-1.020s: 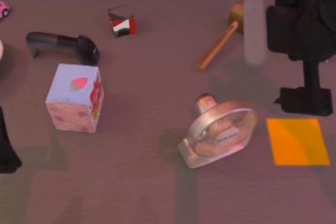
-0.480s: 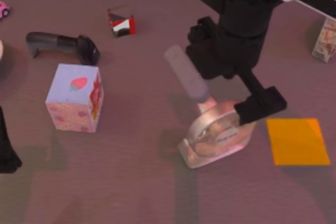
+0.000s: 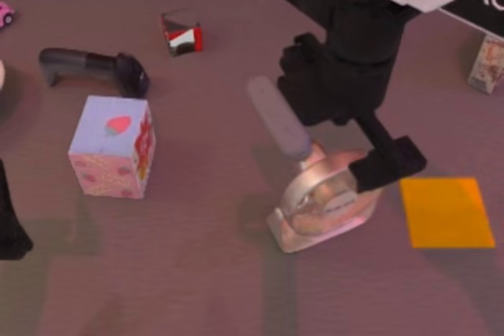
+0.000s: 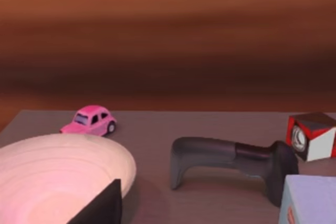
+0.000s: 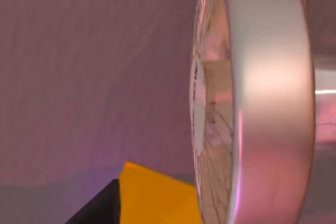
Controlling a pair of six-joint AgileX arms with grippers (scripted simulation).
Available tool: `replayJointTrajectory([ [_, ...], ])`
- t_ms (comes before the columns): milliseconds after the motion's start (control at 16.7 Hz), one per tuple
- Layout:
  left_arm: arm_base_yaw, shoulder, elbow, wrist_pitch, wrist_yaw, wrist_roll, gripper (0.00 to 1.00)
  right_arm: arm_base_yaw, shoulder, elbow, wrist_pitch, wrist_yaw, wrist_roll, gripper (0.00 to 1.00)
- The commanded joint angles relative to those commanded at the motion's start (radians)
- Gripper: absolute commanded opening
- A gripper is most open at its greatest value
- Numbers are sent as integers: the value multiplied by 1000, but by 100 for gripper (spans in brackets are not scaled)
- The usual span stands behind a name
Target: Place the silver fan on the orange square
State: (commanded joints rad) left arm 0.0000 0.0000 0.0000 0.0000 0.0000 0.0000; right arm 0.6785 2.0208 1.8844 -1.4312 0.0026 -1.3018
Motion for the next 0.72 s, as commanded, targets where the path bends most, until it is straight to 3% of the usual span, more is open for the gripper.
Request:
replayJointTrajectory([
  [300, 0, 0, 0, 0, 0, 0, 100, 2, -5, -154, 147, 0, 3, 100],
  [540, 0, 0, 0, 0, 0, 0, 100, 3, -5, -166, 159, 0, 2, 100],
  [720, 0, 0, 0, 0, 0, 0, 100, 3, -5, -166, 159, 0, 2, 77],
])
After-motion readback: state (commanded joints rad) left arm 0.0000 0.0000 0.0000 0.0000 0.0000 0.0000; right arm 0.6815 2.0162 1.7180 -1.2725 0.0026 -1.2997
